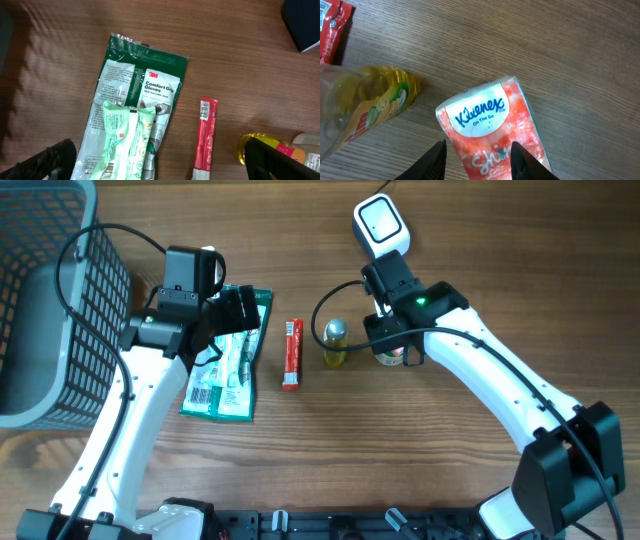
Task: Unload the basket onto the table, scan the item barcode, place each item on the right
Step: 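Close the right gripper on the Kleenex tissue pack, then lift the Kleenex pack off the green-capped container with the right gripper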
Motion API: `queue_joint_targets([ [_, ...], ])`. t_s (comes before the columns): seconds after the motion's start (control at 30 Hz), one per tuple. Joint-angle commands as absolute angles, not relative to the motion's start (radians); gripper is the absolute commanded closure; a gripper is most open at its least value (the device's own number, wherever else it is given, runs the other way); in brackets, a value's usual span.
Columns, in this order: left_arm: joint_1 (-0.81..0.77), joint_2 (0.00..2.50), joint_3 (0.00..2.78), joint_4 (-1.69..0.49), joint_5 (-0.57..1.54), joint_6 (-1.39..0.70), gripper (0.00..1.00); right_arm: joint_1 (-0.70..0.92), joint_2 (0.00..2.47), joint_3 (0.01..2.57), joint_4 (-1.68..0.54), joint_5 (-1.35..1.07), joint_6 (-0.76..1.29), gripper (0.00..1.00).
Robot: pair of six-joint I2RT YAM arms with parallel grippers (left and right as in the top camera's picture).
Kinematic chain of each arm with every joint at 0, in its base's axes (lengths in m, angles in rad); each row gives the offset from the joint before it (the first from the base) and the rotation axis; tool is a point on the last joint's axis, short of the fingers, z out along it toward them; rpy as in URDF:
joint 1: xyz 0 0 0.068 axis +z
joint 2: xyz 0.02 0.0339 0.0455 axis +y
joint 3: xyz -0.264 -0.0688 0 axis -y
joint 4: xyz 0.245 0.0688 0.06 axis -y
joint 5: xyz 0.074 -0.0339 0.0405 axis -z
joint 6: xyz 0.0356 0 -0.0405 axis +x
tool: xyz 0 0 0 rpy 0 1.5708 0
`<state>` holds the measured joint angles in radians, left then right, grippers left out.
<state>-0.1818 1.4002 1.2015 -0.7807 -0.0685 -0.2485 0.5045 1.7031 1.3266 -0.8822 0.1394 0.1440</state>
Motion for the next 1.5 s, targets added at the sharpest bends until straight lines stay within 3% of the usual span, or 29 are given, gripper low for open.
queue_joint_targets([
  [0.0, -0.175, 1.402, 1.205, -0.778, -0.060, -0.247, 0.00, 0.508, 1.739, 1.333, -0.876, 0.157, 0.130, 0.59],
  [0.23, -0.175, 1.402, 1.205, -0.779, -0.060, -0.247, 0.00, 0.508, 1.777, 1.333, -0.879, 0.157, 0.130, 0.62],
  [0.37, -0.175, 1.402, 1.205, -0.778, -0.060, -0.247, 0.00, 0.508, 1.792, 1.333, -0.879, 0.157, 0.130, 0.70],
  [0.57, -0.175, 1.402, 1.205, -0.778, -0.060, -0.247, 0.00, 0.507, 1.790, 1.335, -0.881, 0.157, 0.134, 0.95],
  [0.6, -0.175, 1.402, 1.205, -0.779, -0.060, -0.247, 0.00, 0.507, 1.787, 1.337, -0.880, 0.156, 0.135, 0.96],
  [1.03, -0.175, 1.402, 1.205, -0.778, -0.060, -0.247, 0.00, 0.501, 1.509, 1.352, -0.866, 0.152, 0.227, 0.96],
  [1.33, -0.175, 1.402, 1.205, -0.779, -0.060, -0.247, 0.00, 0.483, 1.393, 1.348, -0.879, 0.006, 0.244, 0.95],
  [1.4, -0.175, 1.402, 1.205, -0.778, -0.060, -0.247, 0.00, 0.485, 1.403, 1.346, -0.880, -0.027, 0.192, 0.88],
  [1.47, -0.175, 1.402, 1.205, -0.778, -0.060, -0.247, 0.00, 0.485, 1.419, 1.338, -0.882, -0.051, 0.156, 0.70],
])
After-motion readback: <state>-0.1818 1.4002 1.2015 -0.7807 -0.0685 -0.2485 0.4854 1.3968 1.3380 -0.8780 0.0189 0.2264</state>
